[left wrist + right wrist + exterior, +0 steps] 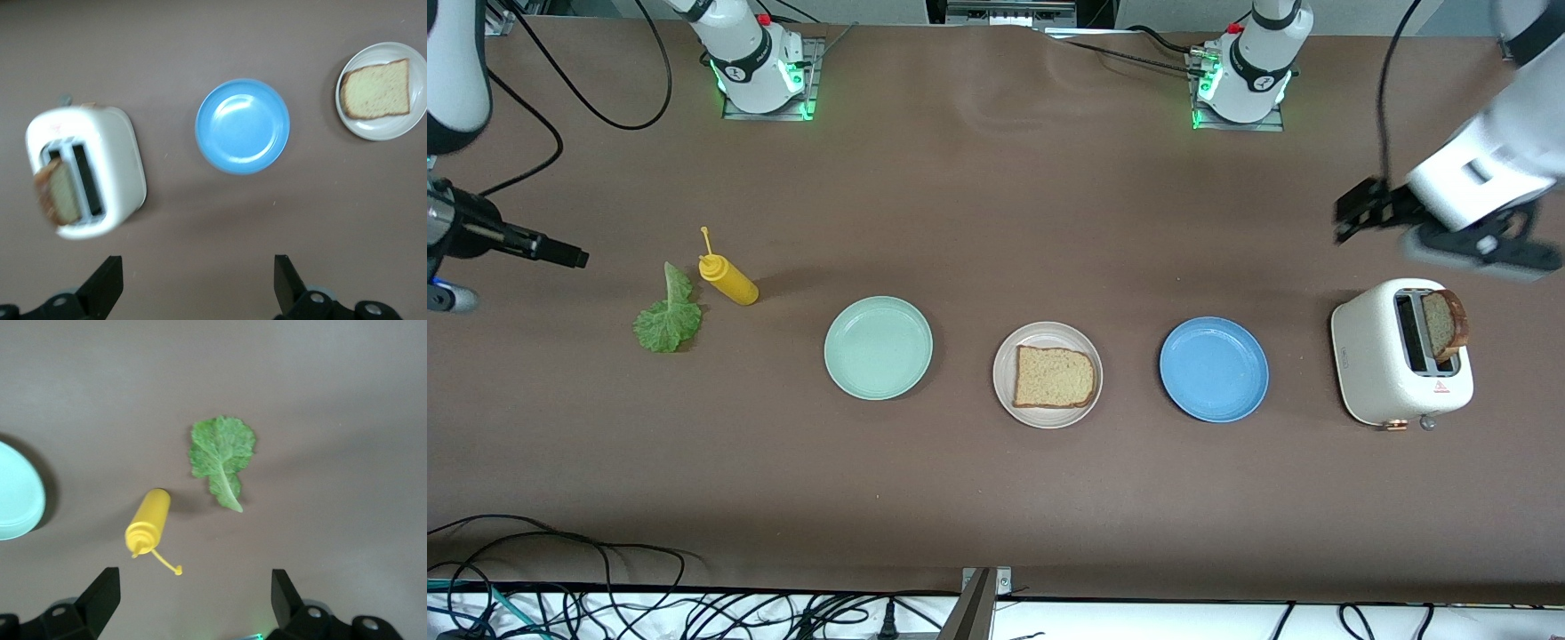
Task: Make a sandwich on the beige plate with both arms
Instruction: 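Reach the right gripper down to the green lettuce leaf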
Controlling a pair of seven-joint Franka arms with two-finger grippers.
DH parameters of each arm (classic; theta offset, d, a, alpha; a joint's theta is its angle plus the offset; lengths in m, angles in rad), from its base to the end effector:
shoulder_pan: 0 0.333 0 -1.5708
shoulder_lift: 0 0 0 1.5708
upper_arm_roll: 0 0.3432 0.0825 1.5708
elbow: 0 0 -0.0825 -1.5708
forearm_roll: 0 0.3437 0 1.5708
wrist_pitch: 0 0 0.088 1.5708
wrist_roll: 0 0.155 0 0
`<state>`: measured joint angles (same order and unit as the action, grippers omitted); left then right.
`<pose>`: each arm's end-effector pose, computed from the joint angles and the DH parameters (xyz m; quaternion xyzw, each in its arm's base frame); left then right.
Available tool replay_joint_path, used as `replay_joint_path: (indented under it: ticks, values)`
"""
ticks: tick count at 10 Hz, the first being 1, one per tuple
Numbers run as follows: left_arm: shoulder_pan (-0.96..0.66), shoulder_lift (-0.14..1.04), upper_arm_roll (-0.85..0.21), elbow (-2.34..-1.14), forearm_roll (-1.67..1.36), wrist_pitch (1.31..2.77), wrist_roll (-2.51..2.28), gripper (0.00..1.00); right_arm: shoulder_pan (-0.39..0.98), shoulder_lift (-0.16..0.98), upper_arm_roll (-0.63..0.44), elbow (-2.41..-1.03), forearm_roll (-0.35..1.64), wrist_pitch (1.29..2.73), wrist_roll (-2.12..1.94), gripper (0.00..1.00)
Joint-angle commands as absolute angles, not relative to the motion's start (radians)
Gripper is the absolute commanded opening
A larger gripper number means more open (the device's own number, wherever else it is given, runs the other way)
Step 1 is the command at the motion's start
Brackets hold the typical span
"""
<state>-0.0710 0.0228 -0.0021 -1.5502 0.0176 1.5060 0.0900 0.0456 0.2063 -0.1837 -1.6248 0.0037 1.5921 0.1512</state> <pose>0.5105 -0.0345 0.5955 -0.9961 0.0811 0.0336 0.0085 0.5485 -0.0682 0.4736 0.9825 -0.1437 -0.1174 0.0177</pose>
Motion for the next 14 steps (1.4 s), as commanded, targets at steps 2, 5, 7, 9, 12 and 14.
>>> replay_joint_path:
  ticks: [2,5,7,9,12,14]
  values:
    - [-0.032,-0.044,0.031,-1.578,0.046,1.442,0.083,1.00,0.025,0.294,-0.178,-1.701,-0.047,1.671,0.150,1.00]
    - [-0.034,-0.035,0.026,-1.566,0.044,1.434,0.041,1.00,0.012,0.308,-0.181,-1.937,-0.048,1.956,0.135,1.00]
    - [-0.032,-0.035,0.028,-1.568,0.044,1.434,0.043,1.00,-0.003,0.354,-0.201,-2.015,-0.046,2.078,0.059,1.00]
    - [-0.032,-0.029,0.028,-1.566,0.046,1.434,0.043,1.00,-0.026,0.434,-0.201,-2.020,-0.038,2.128,0.012,1.00]
    - [-0.031,-0.028,0.029,-1.566,0.046,1.437,0.043,1.00,-0.026,0.488,-0.201,-2.022,-0.032,2.120,0.012,1.00]
    - [-0.031,-0.026,0.028,-1.566,0.046,1.440,0.043,1.00,-0.028,0.486,-0.198,-2.022,-0.029,2.120,0.012,1.00]
